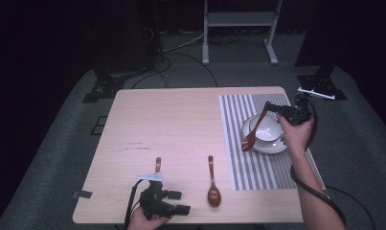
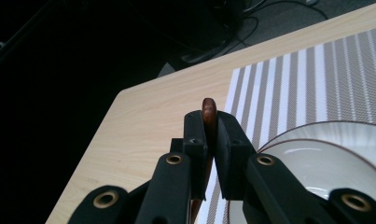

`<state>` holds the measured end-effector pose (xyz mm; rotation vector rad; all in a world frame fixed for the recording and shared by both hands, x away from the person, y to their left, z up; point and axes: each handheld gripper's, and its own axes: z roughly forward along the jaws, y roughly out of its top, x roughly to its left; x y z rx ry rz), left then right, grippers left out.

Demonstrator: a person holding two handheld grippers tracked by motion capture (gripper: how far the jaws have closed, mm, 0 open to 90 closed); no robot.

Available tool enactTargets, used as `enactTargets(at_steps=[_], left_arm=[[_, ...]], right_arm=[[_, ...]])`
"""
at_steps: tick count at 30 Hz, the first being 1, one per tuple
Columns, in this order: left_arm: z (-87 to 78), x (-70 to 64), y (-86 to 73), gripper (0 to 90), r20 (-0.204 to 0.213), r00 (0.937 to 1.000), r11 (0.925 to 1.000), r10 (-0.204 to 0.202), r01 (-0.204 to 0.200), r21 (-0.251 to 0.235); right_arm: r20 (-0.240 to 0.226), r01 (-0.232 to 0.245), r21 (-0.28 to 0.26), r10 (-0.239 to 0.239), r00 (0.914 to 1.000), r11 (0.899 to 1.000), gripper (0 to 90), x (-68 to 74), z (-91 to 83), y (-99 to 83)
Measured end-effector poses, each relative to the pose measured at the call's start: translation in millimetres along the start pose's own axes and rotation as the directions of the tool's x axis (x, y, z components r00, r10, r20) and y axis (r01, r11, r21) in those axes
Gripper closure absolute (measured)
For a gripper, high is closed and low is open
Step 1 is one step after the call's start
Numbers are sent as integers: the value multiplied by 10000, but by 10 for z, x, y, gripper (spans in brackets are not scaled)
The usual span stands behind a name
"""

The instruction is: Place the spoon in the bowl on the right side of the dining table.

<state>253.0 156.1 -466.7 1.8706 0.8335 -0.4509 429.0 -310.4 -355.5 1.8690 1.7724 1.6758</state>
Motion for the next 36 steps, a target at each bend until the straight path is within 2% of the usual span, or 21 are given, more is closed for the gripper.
enactTargets(at_steps=[21, 28, 34, 36], left_arm=[[-3, 0, -3, 63, -11, 10000, 10000, -24, 24, -26], [-4, -2, -3, 63, -12, 10000, 10000, -17, 17, -40], [-7, -10, -2, 63, -23, 10000, 10000, 14, -15, -47], [-5, -7, -2, 63, -24, 10000, 10000, 12, -12, -59]], right_arm=[[780, -699, -932, 772, 9940, 9932, 831, -260, -160, 172], [928, -898, -1337, 1027, 9904, 9869, 830, -350, -242, 207], [1131, -1225, -1683, 1426, 9833, 9781, 831, -464, -315, 208], [1220, -1194, -1799, 1426, 9822, 9764, 831, -497, -330, 198]])
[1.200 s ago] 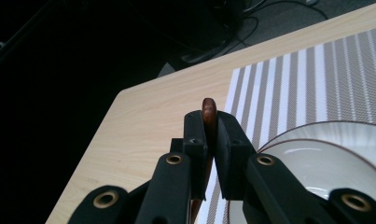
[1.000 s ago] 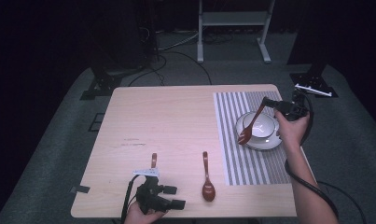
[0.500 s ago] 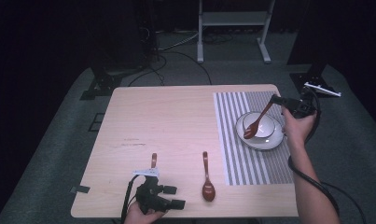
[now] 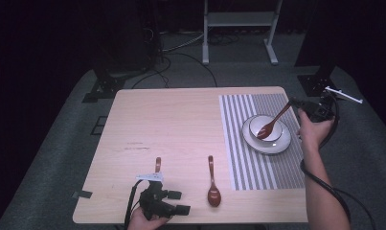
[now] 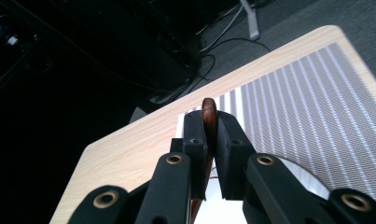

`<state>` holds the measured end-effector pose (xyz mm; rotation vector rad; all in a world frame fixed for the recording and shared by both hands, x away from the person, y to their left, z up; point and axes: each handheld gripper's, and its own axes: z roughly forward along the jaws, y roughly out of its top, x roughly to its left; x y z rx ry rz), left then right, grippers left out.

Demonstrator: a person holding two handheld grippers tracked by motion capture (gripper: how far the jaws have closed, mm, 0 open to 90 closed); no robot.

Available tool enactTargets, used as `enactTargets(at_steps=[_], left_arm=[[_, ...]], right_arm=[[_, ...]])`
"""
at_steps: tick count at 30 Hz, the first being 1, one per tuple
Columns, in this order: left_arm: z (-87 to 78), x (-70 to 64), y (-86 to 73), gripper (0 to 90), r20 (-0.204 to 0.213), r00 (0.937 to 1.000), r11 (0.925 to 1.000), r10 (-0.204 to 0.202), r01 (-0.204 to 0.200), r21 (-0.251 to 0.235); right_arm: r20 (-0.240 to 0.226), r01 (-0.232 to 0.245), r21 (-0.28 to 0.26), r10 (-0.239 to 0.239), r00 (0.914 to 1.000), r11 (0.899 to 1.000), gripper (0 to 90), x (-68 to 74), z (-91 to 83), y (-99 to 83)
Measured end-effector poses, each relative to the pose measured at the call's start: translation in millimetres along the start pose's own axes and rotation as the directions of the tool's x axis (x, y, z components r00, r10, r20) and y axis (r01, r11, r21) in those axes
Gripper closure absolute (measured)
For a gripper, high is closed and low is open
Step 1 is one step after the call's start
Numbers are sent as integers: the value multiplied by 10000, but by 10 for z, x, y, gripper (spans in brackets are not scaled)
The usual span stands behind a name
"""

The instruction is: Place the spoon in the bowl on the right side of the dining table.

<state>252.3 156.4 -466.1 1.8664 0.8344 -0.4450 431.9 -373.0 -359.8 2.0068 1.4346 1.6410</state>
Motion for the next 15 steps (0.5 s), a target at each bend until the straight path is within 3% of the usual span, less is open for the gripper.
enactTargets(at_steps=[9, 15], left_arm=[[2, -3, -1, 63, -16, 10000, 10000, -12, 12, -10], [2, -2, -2, 63, -7, 10000, 10000, -16, 16, -15]], right_arm=[[282, -308, -442, 321, 9991, 9985, 830, -142, -45, -17], [399, -383, -464, 402, 9984, 9982, 830, -199, -28, -59]])
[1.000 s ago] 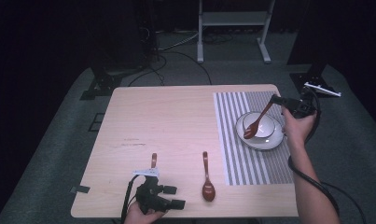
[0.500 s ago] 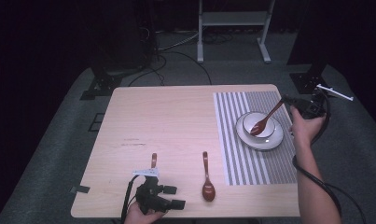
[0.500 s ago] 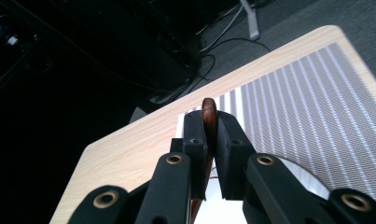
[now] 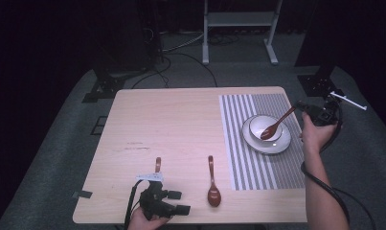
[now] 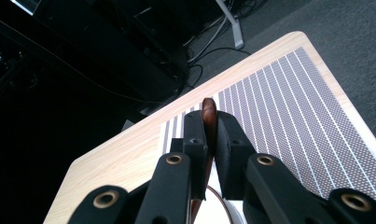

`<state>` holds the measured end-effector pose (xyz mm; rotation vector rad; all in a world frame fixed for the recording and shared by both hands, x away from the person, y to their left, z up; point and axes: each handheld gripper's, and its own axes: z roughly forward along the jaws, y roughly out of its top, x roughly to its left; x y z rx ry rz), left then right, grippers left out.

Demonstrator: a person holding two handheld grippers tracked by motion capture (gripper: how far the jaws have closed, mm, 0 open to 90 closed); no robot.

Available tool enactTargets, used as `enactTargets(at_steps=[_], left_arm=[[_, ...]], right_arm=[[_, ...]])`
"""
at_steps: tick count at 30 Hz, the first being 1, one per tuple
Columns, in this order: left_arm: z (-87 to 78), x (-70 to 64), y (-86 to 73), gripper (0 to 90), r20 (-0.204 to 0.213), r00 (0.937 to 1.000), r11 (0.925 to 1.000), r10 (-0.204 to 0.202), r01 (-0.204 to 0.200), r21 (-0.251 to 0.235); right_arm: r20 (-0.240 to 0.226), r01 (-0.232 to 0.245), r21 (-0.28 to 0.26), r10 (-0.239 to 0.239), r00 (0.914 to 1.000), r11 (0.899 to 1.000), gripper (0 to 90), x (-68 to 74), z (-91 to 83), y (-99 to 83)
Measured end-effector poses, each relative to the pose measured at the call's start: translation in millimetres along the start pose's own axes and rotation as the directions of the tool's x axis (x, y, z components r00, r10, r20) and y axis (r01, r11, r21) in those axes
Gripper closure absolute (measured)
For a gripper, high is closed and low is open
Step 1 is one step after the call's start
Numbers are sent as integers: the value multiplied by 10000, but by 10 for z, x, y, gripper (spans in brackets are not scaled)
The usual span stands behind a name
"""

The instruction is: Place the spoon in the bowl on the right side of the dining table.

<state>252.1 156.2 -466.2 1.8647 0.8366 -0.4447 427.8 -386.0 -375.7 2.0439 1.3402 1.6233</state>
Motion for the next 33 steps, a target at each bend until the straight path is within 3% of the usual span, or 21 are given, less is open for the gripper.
enactTargets(at_steps=[23, 33], left_arm=[[-6, 2, 1, 63, -3, 10000, 10000, 20, -20, -28], [1, 1, -1, 63, -15, 10000, 10000, 12, -12, -29]], right_arm=[[29, -169, 327, 168, 9999, 9993, 828, -181, 93, -130], [-43, -252, 667, 255, 9997, 9975, 754, -270, 111, -159]])
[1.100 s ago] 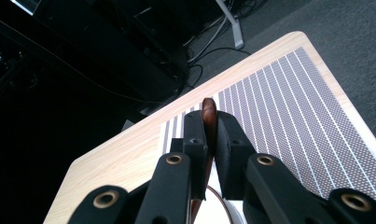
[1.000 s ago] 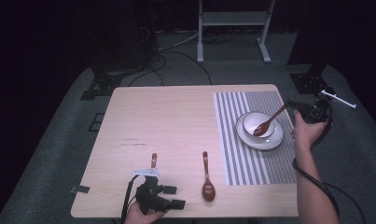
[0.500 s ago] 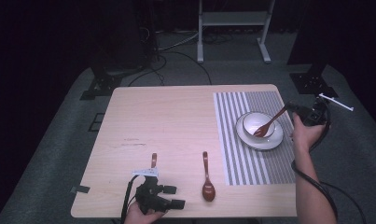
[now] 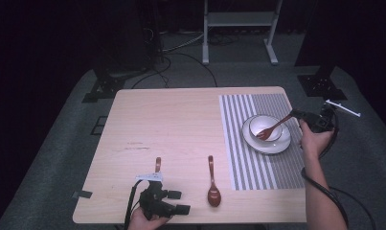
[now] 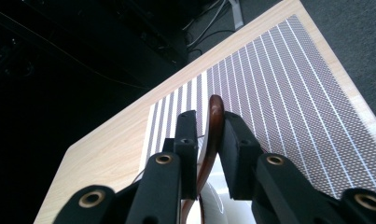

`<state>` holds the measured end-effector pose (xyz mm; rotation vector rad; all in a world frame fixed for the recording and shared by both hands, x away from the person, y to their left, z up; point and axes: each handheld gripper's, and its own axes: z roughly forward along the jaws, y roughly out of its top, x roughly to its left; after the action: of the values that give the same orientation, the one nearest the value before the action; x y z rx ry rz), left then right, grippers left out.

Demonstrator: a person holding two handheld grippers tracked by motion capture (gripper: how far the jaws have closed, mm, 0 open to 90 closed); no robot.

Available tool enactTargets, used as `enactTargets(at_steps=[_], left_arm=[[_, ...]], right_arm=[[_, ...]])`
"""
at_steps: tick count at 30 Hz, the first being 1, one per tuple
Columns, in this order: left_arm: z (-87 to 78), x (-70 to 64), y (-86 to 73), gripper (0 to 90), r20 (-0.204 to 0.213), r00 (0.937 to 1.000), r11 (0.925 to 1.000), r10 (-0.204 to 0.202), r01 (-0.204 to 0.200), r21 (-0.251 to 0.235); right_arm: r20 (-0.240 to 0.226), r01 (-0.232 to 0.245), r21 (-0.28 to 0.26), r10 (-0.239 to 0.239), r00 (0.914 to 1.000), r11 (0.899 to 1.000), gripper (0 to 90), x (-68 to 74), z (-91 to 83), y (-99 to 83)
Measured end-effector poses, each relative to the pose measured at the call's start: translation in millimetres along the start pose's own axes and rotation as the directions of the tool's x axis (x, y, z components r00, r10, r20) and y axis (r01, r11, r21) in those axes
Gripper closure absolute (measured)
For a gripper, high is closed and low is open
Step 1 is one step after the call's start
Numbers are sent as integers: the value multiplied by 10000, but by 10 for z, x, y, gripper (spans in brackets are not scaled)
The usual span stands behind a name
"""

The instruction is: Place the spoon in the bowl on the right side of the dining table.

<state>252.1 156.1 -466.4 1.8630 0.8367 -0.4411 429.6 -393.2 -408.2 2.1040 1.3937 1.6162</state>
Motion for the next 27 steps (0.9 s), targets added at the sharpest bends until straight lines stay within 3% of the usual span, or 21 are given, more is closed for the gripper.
enactTargets(at_steps=[17, 27], left_arm=[[-36, 10, 7, 63, -15, 10000, 9998, -88, 87, -186], [-58, 1, -13, 63, -76, 9999, 9997, -90, 88, -209]], right_arm=[[143, -40, 411, 34, 9999, 9991, 689, -82, -14, -18], [-122, 27, 638, -19, 9999, 9980, 668, -104, -27, -95]])
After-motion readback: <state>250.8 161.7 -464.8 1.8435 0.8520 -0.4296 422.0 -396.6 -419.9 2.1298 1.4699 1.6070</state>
